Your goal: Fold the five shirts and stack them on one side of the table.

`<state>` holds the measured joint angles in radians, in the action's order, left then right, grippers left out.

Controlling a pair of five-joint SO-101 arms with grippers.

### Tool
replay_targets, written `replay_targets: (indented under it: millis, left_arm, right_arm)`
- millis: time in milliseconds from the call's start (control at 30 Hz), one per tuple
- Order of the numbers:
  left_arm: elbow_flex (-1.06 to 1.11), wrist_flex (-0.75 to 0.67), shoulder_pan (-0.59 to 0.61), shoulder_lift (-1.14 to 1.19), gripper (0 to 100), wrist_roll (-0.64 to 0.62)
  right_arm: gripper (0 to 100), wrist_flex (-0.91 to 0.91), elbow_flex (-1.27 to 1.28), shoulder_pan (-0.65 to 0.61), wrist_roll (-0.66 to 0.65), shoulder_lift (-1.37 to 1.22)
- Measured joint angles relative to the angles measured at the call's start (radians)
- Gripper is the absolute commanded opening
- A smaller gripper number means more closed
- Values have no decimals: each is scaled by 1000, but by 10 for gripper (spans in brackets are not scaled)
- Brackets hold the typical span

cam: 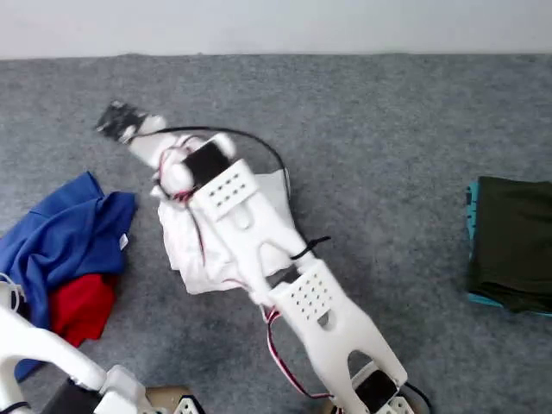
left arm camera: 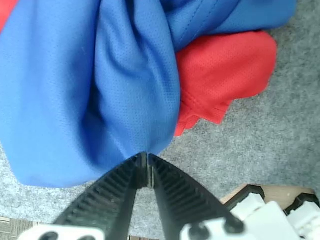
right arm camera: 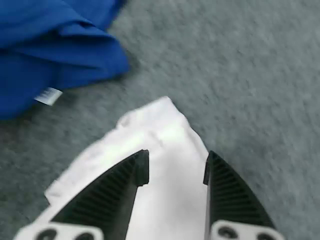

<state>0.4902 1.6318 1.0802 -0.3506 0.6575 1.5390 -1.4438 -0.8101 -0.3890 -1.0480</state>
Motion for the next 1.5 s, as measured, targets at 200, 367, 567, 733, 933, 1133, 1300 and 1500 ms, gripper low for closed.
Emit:
replay_targets:
  millis: [200,367,567,733,933,1133,1300,1500]
  left_arm:
    - [0,-6,0,0,18,0]
    - [0,-18,0,0,18,0]
    - [0,-18,0,0,18,0]
    - [0,-18,0,0,18,0]
    - [0,-18,0,0,18,0]
    - [0,-18,0,0,18,0]
    - [2,-18,0,0,18,0]
    - [2,-18,0,0,18,0]
  right_arm:
    - [190,-44,6,-34,0,-58]
    - [189,-71,8,-35,0,-129]
    - [72,-74,8,-35,-23,-183]
    - [19,-74,8,-9,-72,-184]
    - [14,-74,-43,14,-124,-184]
    - [14,-138,-91,55,-126,-184]
    - [15,-250,-91,91,-126,-184]
    - [22,-305,-14,94,-126,-184]
